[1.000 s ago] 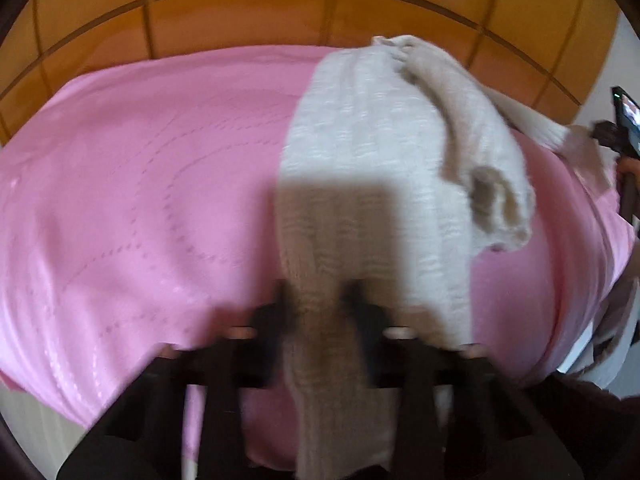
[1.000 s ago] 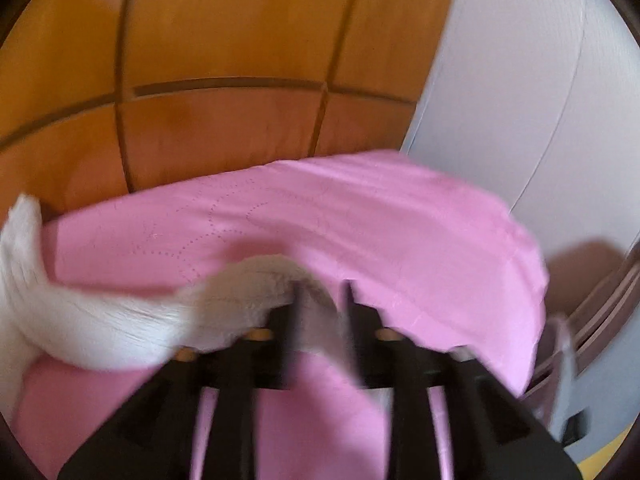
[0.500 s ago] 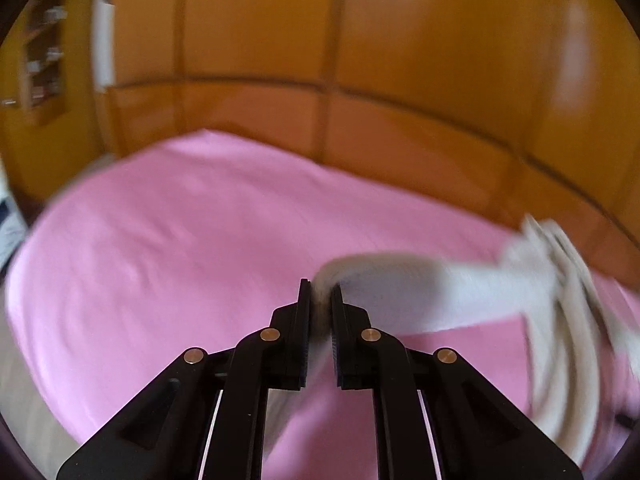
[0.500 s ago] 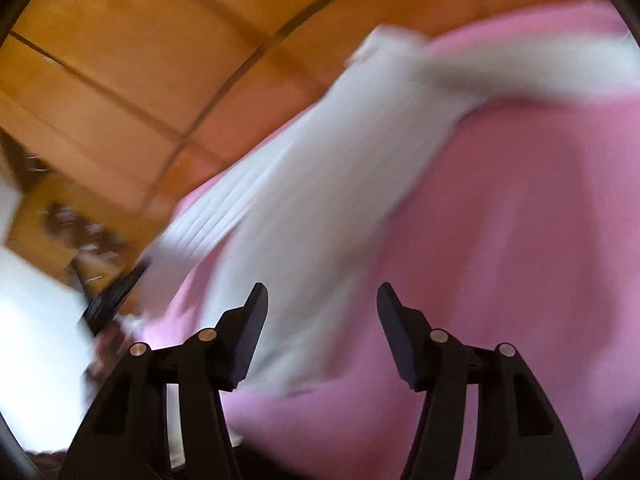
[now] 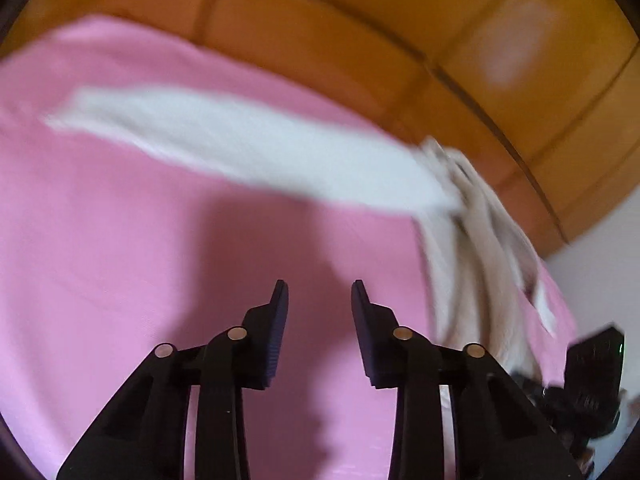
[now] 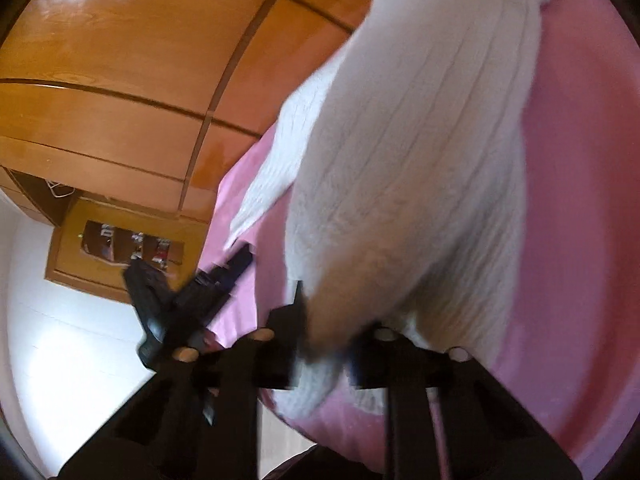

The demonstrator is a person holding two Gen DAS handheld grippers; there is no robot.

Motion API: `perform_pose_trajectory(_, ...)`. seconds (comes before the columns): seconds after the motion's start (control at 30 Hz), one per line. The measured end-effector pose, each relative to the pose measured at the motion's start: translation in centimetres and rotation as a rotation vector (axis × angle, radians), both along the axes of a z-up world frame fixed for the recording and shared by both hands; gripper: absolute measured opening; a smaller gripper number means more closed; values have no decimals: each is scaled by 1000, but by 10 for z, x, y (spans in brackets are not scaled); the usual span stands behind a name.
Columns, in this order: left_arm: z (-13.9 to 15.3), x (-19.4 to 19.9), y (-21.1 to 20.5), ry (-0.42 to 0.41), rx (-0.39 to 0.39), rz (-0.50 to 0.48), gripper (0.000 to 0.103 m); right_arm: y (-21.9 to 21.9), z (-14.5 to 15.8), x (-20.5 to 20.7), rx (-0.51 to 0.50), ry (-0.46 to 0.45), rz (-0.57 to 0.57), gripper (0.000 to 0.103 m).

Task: Fold small clothes

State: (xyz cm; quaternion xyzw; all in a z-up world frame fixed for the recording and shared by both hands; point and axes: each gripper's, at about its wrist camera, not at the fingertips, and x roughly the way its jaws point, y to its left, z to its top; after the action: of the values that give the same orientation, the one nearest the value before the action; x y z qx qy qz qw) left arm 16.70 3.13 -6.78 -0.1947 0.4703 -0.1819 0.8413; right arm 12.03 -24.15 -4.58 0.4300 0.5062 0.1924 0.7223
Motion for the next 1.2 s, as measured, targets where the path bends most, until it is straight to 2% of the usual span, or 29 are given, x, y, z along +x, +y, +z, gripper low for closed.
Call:
perform_pose_trajectory(0.13, -11, 12, -42, 40, -55, -133, 30, -63, 64, -17, -109, -185, -131, 12)
perform_pose_trajectory(0.2, -14, 13, -58, 72, -100, -179, 30, -104, 88, -32, -196, -236, -219, 11)
perform_pose_trajectory(0.3, -24, 14, -76, 133, -204, -227, 32, -172, 103, -60, -334, -232, -363, 11)
perform_pose_trajectory(0.37, -30, 12, -85, 174, -296, -252, 51, -201, 98, -70, -410, -192, -427, 11)
perform_pose_trajectory(0.4, -32, 10, -89, 175, -307, -256, 52, -212, 93, -71, -423, -169, -444, 10)
perform_pose_trajectory(0.5, -35, -3, -105, 160, -297, -284, 52, -219, 75, -68, -444, -108, -466, 10)
perform_pose_trajectory(0.53, -34, -6, -109, 152, -285, -289, 42, -218, 74, -69, -442, -99, -467, 10)
perform_pose_trajectory(0.57, -32, -8, -115, 145, -256, -309, 14, -215, 70, -67, -438, -91, -465, 10)
perform_pose_trajectory(0.6, -29, -10, -119, 126, -207, -313, 6, -210, 69, -65, -435, -87, -459, 10)
perform_pose_trajectory(0.63, -25, -10, -121, 104, -181, -309, 6, -208, 69, -63, -434, -86, -449, 10)
perform_pose_trajectory(0.7, -9, -11, -114, 50, -185, -290, 5, -184, 77, -58, -442, -102, -417, 10)
perform_pose_trajectory(0.73, 2, -9, -108, 19, -188, -273, 4, -194, 86, -72, -441, -119, -403, 10)
perform_pose_trajectory(0.83, 48, -6, -73, -101, -184, -203, 4, -186, 123, -79, -424, -223, -356, 9)
perform_pose_trajectory(0.97, 89, -23, -22, -194, -162, -152, 4, -156, 168, -107, -395, -361, -274, 9)
perform_pose_trajectory(1.0, 94, -31, -12, -205, -144, -146, 4, -147, 169, -115, -397, -368, -240, 8)
perform_pose_trajectory(1.1, 85, -56, 17, -178, -64, -126, 4, -119, 144, -138, -458, -280, -127, 6)
perform_pose_trajectory(1.2, 41, -90, 52, -54, -36, -81, 4, -108, 92, -161, -479, -113, -74, 6)
